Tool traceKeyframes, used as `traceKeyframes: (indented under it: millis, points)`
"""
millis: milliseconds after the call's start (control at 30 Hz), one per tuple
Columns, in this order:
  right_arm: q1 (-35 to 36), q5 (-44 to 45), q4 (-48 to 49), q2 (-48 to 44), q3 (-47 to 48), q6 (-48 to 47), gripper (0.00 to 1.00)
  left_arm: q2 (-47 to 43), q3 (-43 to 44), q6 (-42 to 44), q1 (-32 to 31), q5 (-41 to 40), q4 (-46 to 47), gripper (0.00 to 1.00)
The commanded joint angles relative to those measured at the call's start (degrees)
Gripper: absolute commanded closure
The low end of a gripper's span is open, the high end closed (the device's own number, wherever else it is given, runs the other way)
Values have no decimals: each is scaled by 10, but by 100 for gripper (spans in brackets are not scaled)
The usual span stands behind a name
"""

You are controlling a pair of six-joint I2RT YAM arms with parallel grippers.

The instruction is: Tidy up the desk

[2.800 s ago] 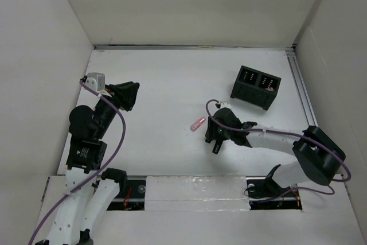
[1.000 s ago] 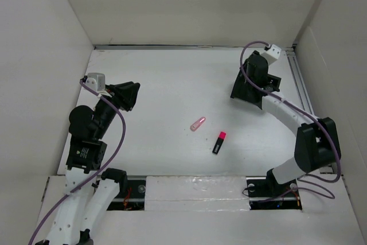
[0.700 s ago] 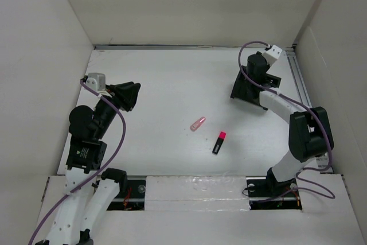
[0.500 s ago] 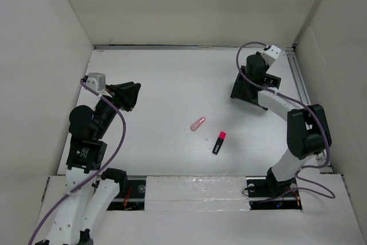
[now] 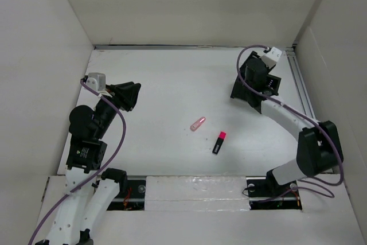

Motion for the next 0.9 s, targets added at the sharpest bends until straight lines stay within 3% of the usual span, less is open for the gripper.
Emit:
traceKeyframes:
  millis: [0,67,100,133,167,233,300,333,367,400,467,500,600,867]
  points:
    - [26,-30,-17,-70,-6,24,40,-6,-6,0,-1,5,31,71]
    - [63,-52,-34,-98,-21,55,56,-6,-7,2,-1,2,30,71]
    - [79,-61,-37,-105,-46,66,86,-6,-6,2,-1,0,28,71]
    - [109,-76,-36,-113,-62,78,95,-6,-6,2,-1,2,28,71]
    - [124,-116,-35,-118,-76,90,100,-6,-6,2,-1,2,28,71]
    - [154,-158,-37,-121,-110,102,100,-9,-6,2,-1,5,30,71]
    - [196,-180,-68,-115,-118,101,95,-10,-5,2,-1,0,27,71]
    - [213,-181,-139,-95,-115,104,83,-12,-5,2,-1,1,27,71]
    - [218,-187,-140,-95,-115,106,83,-15,-5,2,-1,1,27,71]
    - [218,-194,-170,-88,-116,105,65,-17,-5,1,-1,2,30,71]
    - [226,-218,-182,-76,-131,102,45,-18,-6,2,-1,2,31,70]
    - [233,-231,-180,-72,-137,104,40,-17,-6,2,-1,2,29,71]
    - [249,-264,-155,-55,-157,114,33,-19,-6,3,-1,3,30,70]
    - [263,-333,-108,12,-131,136,27,-16,-5,4,-1,2,29,71]
